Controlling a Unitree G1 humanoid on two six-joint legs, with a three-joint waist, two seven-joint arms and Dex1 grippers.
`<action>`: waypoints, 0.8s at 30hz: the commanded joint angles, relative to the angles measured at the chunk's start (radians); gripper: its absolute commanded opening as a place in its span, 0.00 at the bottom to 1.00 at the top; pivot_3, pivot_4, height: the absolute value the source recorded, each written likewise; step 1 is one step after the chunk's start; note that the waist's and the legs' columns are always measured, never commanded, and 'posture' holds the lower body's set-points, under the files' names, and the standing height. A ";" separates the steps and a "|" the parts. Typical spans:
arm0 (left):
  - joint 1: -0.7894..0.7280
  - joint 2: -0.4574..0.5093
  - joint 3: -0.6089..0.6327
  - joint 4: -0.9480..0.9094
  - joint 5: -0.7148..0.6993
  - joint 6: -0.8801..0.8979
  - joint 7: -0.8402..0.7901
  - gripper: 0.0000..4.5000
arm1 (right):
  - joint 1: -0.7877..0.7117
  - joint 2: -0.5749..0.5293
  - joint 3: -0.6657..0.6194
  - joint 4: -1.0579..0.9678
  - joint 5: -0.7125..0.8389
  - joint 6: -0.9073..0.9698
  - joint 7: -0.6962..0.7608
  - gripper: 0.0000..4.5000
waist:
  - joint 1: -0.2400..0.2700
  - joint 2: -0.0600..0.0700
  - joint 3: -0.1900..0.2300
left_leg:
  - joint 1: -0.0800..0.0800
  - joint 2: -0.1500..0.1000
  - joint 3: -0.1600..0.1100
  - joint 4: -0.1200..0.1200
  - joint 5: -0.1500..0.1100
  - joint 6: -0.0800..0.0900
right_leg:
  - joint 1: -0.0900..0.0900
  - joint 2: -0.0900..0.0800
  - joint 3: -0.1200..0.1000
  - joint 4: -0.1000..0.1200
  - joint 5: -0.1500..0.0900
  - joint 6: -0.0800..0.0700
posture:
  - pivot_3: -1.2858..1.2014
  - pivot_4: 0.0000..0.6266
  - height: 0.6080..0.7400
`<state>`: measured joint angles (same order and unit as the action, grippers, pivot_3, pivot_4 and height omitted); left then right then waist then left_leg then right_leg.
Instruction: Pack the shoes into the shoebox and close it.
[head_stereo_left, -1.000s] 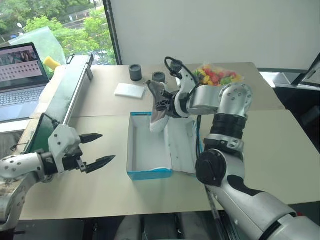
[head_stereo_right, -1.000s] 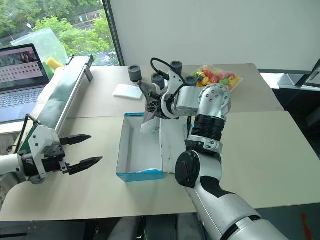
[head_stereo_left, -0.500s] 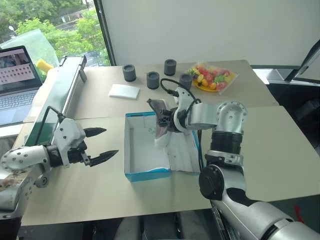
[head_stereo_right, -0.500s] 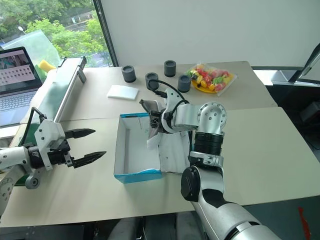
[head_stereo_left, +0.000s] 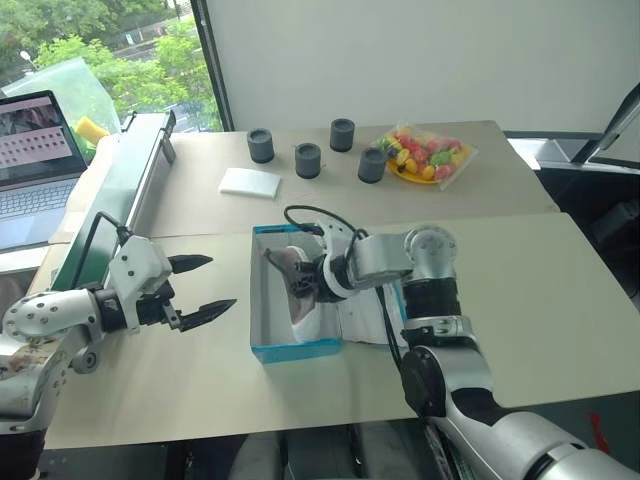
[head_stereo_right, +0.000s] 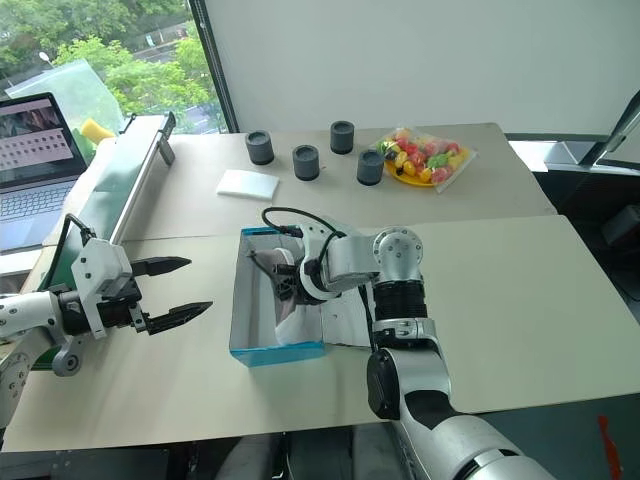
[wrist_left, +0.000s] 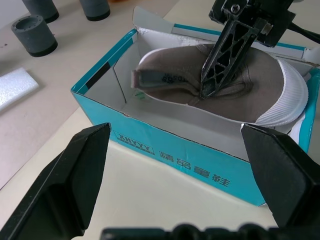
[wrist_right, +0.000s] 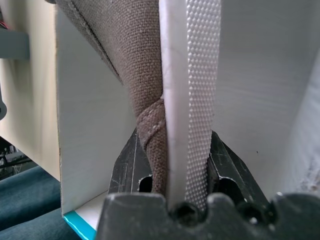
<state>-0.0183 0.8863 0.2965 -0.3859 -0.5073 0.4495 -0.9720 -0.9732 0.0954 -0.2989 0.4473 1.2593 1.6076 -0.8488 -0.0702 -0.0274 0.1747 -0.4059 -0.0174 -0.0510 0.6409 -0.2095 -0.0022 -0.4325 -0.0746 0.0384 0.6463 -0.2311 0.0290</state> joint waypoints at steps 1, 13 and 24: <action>0.017 0.005 0.025 -0.037 0.007 -0.024 0.005 0.99 | -0.064 0.025 -0.035 0.018 -0.070 0.004 0.014 0.13 | -0.002 0.000 0.000 | 0.000 0.000 0.000 0.000 0.000 0.000 | 0.000 0.000 0.000 0.000 0.000 0.000 | 0.52 0.24 0.97; 0.031 0.010 0.036 -0.052 0.005 -0.027 0.021 0.99 | -0.124 0.029 0.008 -0.013 -0.382 -0.037 0.163 0.13 | 0.000 0.000 0.000 | -0.001 0.000 0.000 0.000 0.000 0.000 | -0.001 0.000 0.000 0.000 0.000 0.000 | 0.52 0.24 0.97; 0.022 0.008 0.027 -0.046 0.011 -0.035 0.025 1.00 | -0.139 0.105 -0.042 -0.061 -0.533 -0.024 0.266 0.71 | 0.000 0.000 0.000 | -0.001 0.000 0.000 0.000 0.000 0.000 | -0.002 0.000 0.000 0.001 0.000 0.000 | 0.52 0.24 0.97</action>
<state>0.0121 0.8861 0.3048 -0.4081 -0.5037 0.4380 -0.9510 -1.0801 0.1140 -0.3330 0.4286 0.7429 1.5808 -0.6090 -0.0703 -0.0274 0.1747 -0.4065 -0.0174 -0.0509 0.6409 -0.2095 -0.0022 -0.4341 -0.0746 0.0388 0.6469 -0.2311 0.0289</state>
